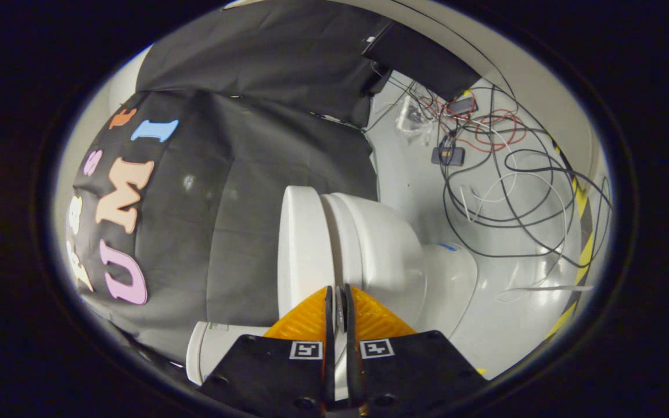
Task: Open the toilet lid.
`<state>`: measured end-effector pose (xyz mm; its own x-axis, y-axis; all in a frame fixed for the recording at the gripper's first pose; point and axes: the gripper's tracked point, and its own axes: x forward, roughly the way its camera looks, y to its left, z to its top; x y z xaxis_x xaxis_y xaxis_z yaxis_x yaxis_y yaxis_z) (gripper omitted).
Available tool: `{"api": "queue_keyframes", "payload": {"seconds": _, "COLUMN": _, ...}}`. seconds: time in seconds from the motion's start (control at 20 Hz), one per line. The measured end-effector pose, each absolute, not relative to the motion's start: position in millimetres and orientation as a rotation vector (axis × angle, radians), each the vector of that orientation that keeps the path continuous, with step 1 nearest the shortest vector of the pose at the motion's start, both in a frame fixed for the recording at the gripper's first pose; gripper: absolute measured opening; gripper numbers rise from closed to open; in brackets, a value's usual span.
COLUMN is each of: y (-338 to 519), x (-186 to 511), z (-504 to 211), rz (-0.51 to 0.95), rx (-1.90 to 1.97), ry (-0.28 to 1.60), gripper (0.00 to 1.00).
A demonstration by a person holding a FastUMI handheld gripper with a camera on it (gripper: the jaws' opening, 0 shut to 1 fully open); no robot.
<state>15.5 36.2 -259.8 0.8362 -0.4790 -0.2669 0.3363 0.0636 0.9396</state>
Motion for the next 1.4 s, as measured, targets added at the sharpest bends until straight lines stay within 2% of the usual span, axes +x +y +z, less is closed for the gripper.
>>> {"api": "queue_keyframes", "payload": {"seconds": 0.6, "y": 94.8, "x": 39.3, "z": -94.0, "rz": -0.409, "rx": 0.938, "ry": -0.255, "gripper": 0.09}}
{"api": "queue_keyframes", "payload": {"seconds": 0.85, "y": 120.7, "x": 61.4, "z": -58.1, "rz": -0.353, "rx": 0.698, "ry": -0.143, "gripper": 0.09}}
{"api": "queue_keyframes", "payload": {"seconds": 1.2, "y": 162.1, "x": 90.4, "z": -22.7, "rz": -0.228, "rx": 0.573, "ry": -0.157, "gripper": 0.16}}
{"api": "queue_keyframes", "payload": {"seconds": 1.4, "y": 194.3, "x": 110.1, "z": -5.1, "rz": -0.153, "rx": 0.44, "ry": -0.12, "gripper": 0.16}}
